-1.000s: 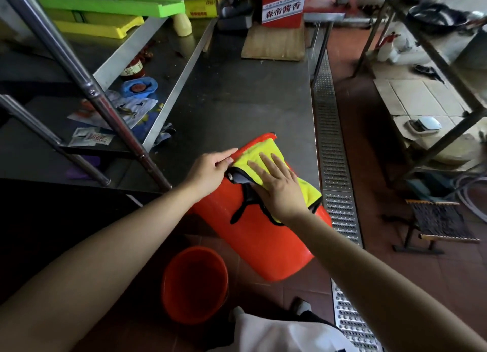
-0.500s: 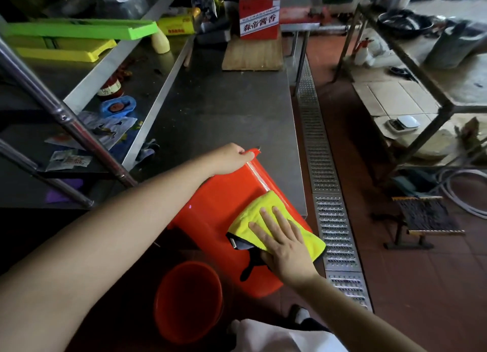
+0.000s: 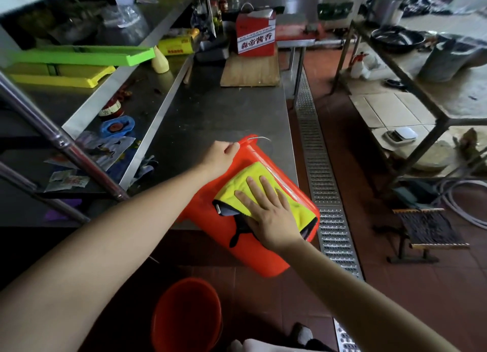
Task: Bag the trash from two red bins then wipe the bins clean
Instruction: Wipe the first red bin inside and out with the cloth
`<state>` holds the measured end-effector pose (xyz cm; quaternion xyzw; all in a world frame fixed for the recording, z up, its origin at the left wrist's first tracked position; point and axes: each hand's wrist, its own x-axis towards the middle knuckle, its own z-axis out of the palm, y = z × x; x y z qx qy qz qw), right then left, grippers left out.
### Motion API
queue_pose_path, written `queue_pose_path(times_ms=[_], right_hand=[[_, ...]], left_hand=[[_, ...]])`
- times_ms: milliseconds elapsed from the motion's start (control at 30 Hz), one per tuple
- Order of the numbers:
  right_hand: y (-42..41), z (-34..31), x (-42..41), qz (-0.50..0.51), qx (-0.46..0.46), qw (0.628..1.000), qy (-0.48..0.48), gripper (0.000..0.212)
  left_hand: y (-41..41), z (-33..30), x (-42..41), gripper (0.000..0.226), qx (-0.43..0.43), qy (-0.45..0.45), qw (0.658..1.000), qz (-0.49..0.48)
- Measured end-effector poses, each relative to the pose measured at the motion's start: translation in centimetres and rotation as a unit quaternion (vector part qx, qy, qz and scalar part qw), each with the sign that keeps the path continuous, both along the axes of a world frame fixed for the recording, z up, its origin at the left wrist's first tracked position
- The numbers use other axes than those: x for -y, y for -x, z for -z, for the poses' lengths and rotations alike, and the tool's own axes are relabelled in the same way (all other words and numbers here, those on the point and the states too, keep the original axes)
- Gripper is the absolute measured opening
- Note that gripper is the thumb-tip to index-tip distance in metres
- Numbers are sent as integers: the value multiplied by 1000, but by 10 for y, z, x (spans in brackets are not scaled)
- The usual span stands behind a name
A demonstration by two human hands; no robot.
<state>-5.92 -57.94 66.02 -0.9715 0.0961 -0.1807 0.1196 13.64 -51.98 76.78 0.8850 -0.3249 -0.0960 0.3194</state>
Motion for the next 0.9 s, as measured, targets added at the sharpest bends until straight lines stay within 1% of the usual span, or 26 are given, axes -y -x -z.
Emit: queue_pose_path(times_ms=[100,167,267,367,433,533,633,700,767,900], right_hand=[[-35,-26,18,8,-25,1000,-11,60],[-50,-35,28,-1,-53,999,-5,59],[-56,-34,29,-32,-74,997,21,58],[-55,-26,23,-36,-66,996,42,59],[-55,-22,20,-29,-59,996,53,59],[-53,-18,11,-29,-59,996,61,60],[-50,-9,-4,-37,-47,996,71,62],[-47,-5,-11,-39,-40,995,84,65],[-48,-6,-10,-35,-38,995,85,66],[-49,-9,-2,-37,-25,996,76,64]], left_hand=[[-3,0,-1,32,-19,62,998,25],[-6,8,-5,32,-41,92,995,15],[-18,23,-18,41,-67,56,996,-3],[-31,28,-29,52,-71,-17,997,39],[-38,23,-32,53,-64,-52,994,66],[-40,12,-27,45,-68,-39,995,68],[-32,3,-4,46,-77,-46,995,52],[-27,0,12,40,-66,-65,994,56],[-26,-3,20,38,-57,-79,993,61],[-25,-4,26,38,-15,-53,996,65]])
